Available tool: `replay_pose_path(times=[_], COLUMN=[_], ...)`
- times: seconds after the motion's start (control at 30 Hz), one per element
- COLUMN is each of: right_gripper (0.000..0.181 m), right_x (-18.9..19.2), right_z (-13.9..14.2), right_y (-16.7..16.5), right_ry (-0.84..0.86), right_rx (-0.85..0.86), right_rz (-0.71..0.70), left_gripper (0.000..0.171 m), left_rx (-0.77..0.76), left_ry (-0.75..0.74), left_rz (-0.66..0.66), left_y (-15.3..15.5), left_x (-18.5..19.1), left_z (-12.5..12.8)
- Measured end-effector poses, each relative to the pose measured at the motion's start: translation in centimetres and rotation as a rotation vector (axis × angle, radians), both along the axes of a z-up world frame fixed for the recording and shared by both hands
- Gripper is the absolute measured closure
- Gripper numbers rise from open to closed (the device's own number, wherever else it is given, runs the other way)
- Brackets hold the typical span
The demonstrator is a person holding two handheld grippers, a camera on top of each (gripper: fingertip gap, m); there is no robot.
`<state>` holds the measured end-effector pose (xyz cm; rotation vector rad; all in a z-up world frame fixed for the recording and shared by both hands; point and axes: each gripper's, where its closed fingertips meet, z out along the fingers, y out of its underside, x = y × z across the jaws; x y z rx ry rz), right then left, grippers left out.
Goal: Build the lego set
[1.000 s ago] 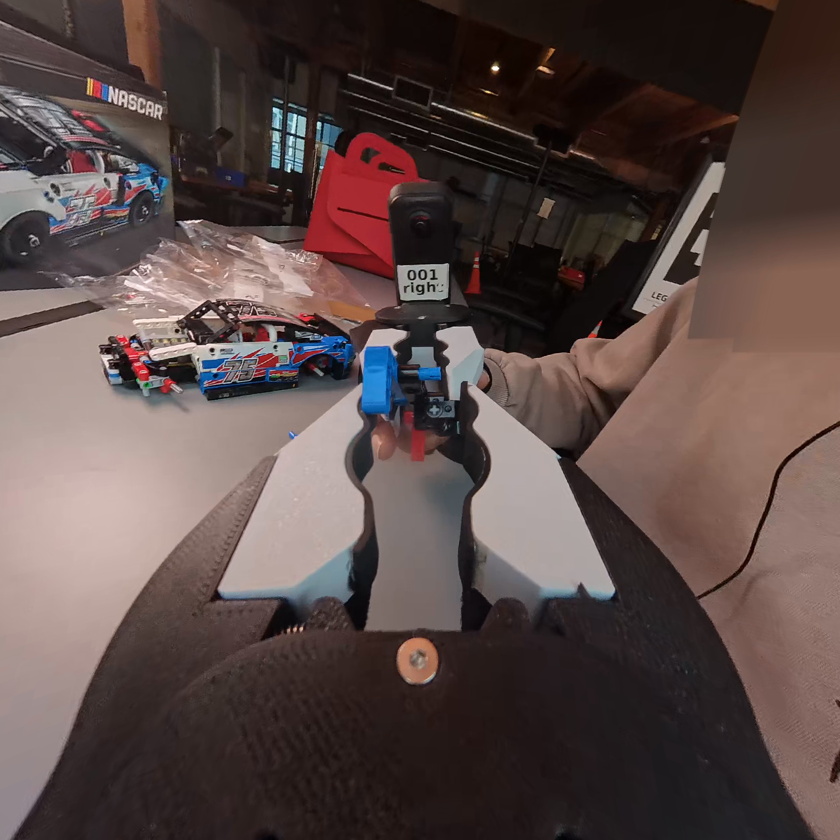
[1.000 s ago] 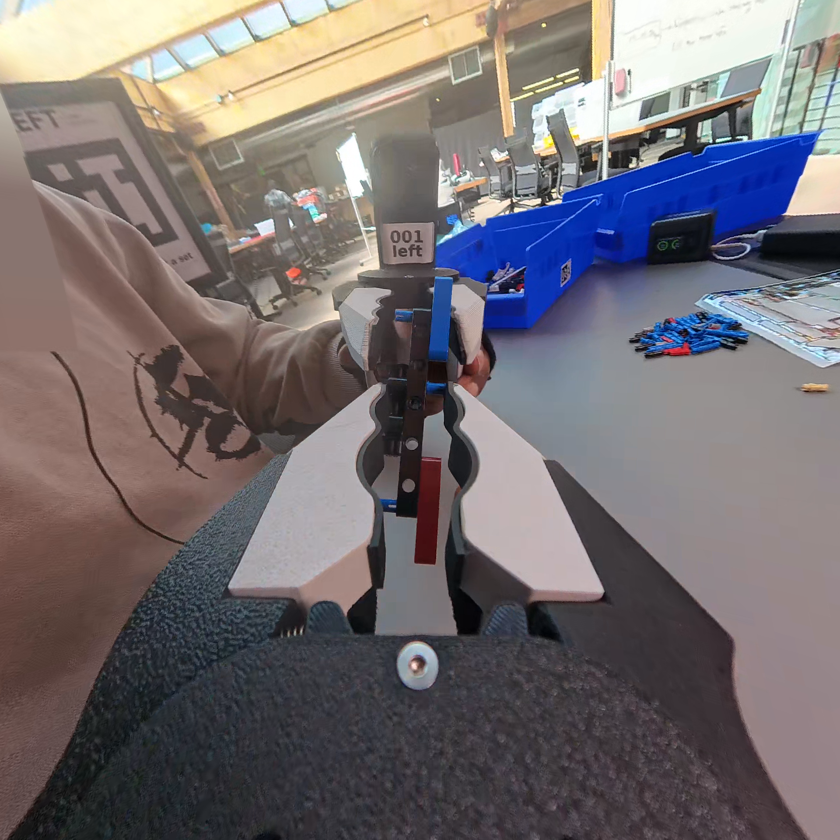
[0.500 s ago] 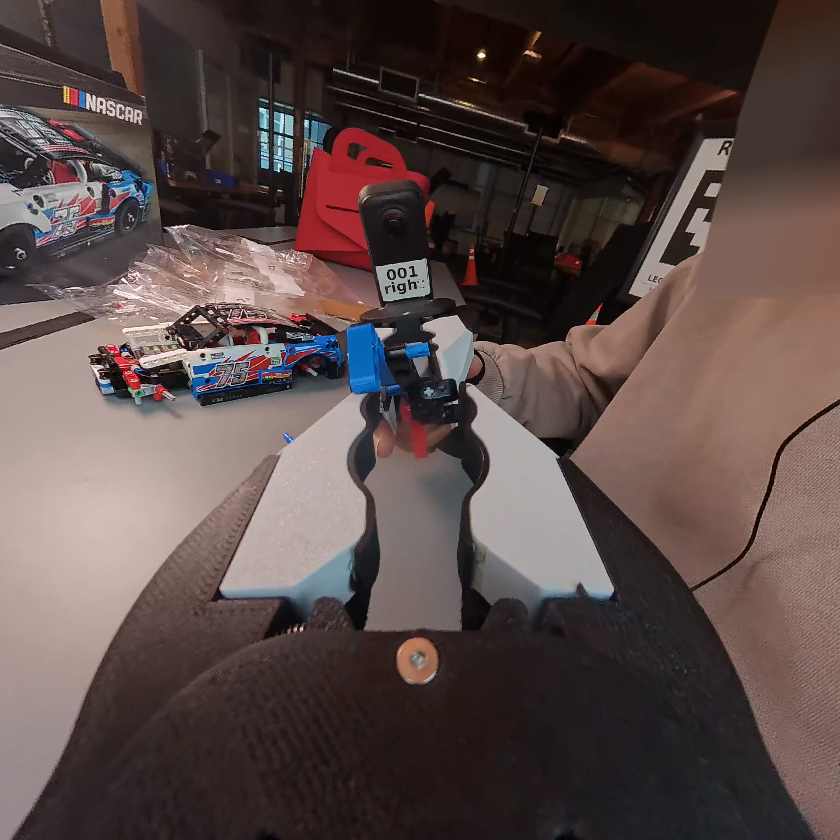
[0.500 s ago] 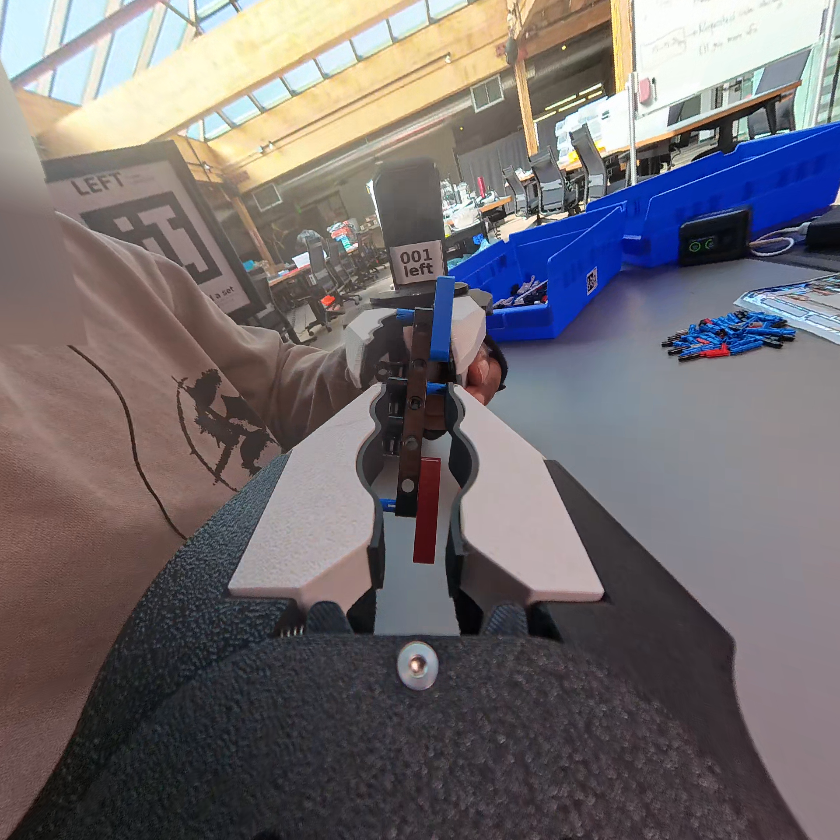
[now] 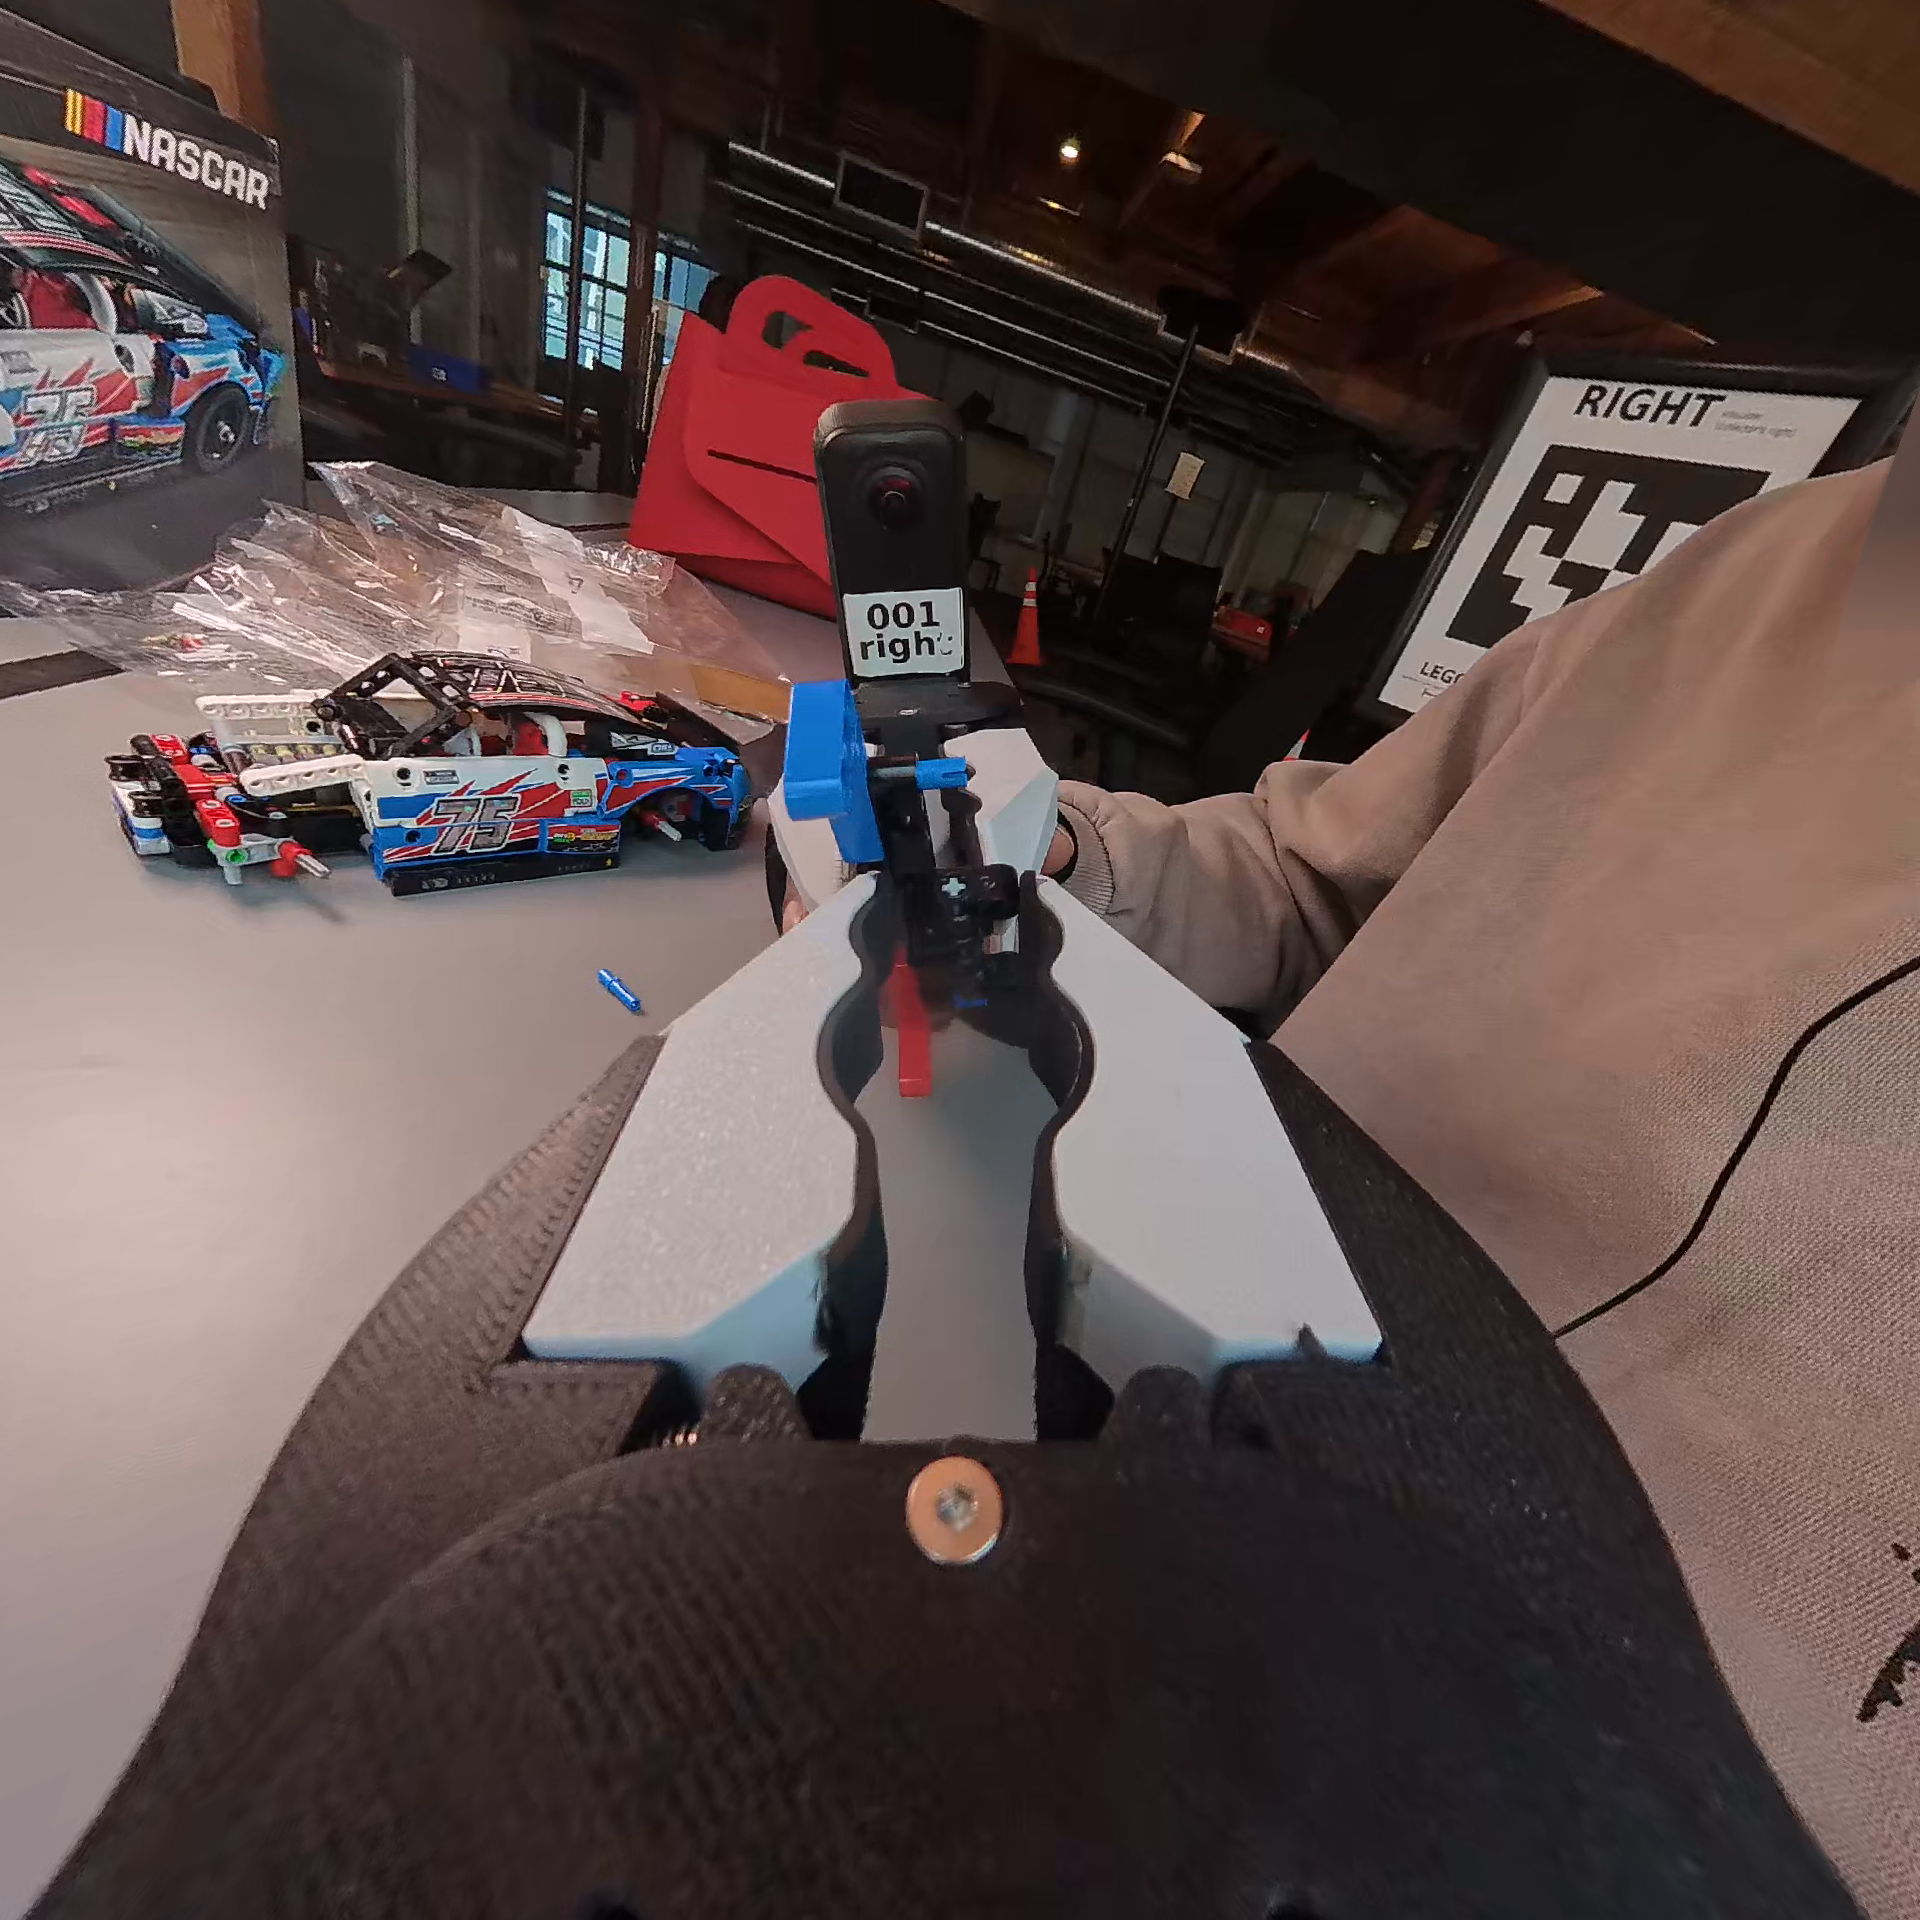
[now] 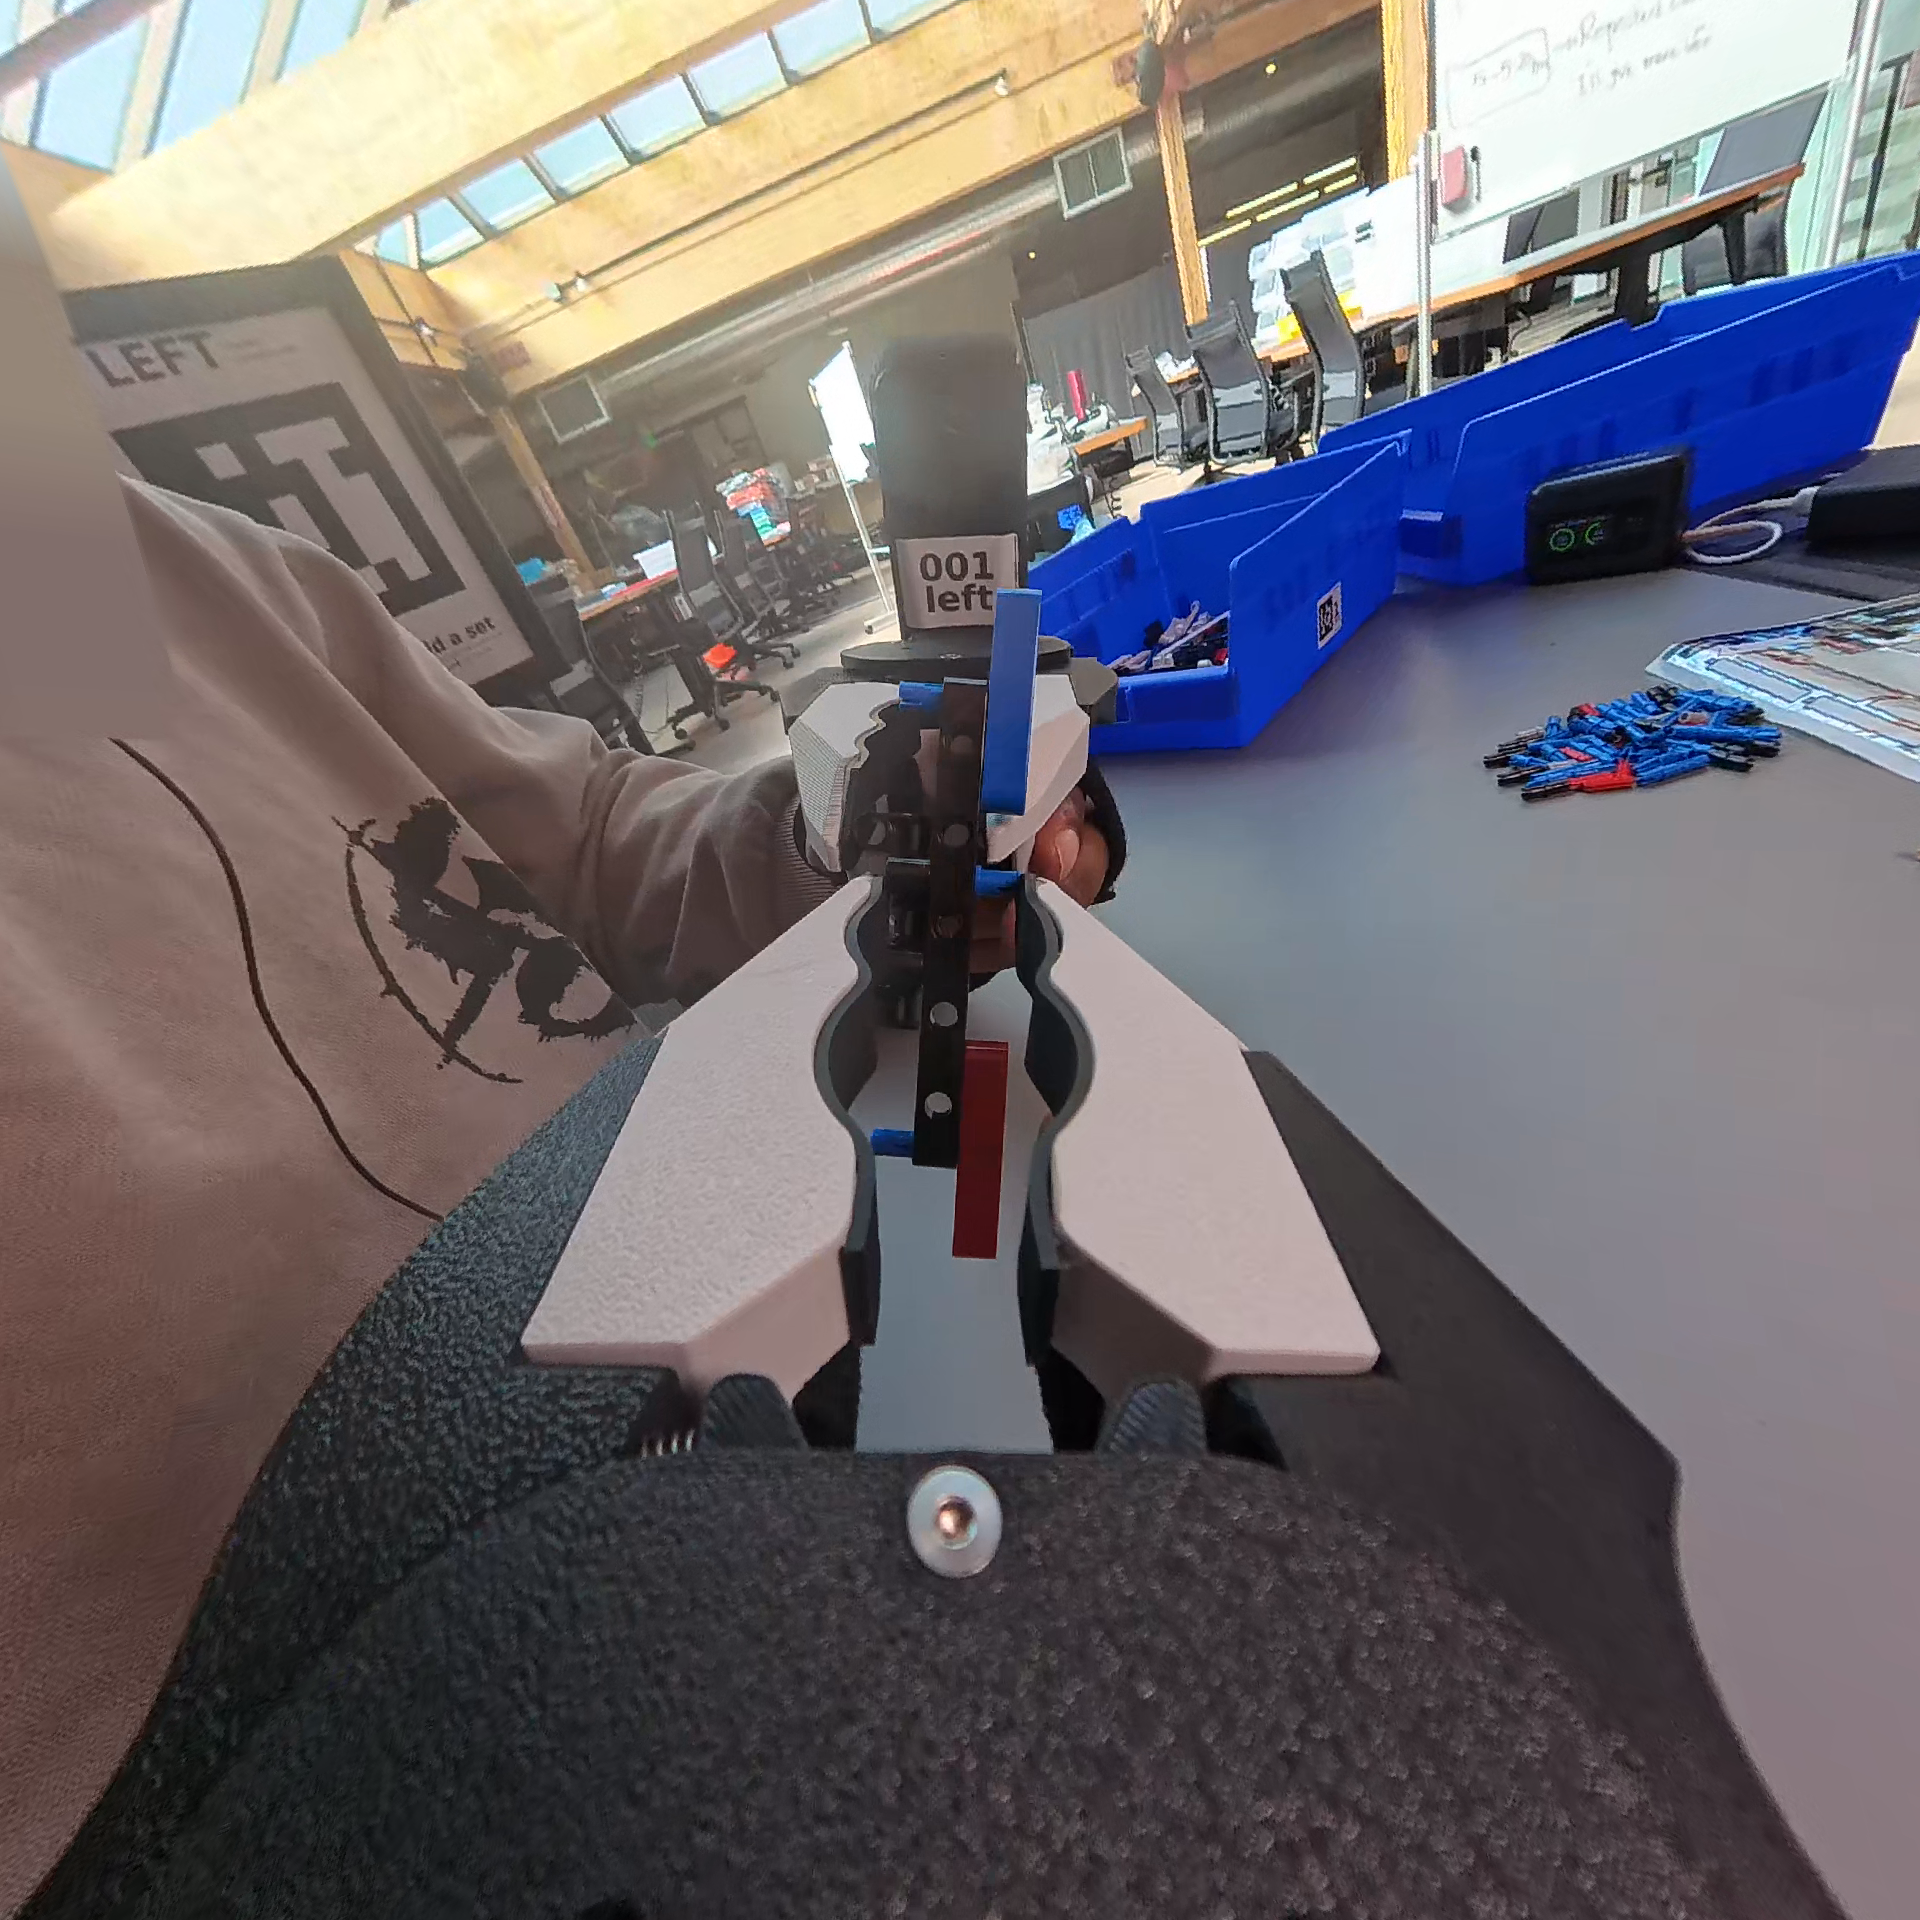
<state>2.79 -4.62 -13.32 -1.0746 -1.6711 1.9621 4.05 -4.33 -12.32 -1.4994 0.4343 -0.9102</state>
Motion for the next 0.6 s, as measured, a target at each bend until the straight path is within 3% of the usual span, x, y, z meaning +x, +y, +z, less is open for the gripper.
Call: replay_pose_path(times=[0.2, 0.3, 0.47, 0.6], right_gripper=[0.159, 0.159, 0.159, 0.159], right_x=[-0.2, -0.9, -2.9, -3.9], right_z=[0.1, 0.2, -1.9, -3.3], right_y=[0.5, 2.2, 5.0, 5.2], right_ry=[0.017, 0.043, 0.04, 0.035], right_rx=[0.016, 0.063, 0.431, 0.728], right_rz=[-0.026, -0.145, -0.464, -0.6], left_gripper=[0.145, 0.135, 0.128, 0.131], left_rx=[-0.015, -0.051, -0.156, -0.23], left_ry=[-0.044, -0.11, -0.15, -0.169], left_rz=[0.038, 0.096, 0.256, 0.322], left_y=[0.5, 1.1, 3.0, 3.9], left_x=[-0.7, -2.4, -4.8, -5.3], left_z=[0.0, 0.3, -1.3, -3.1])
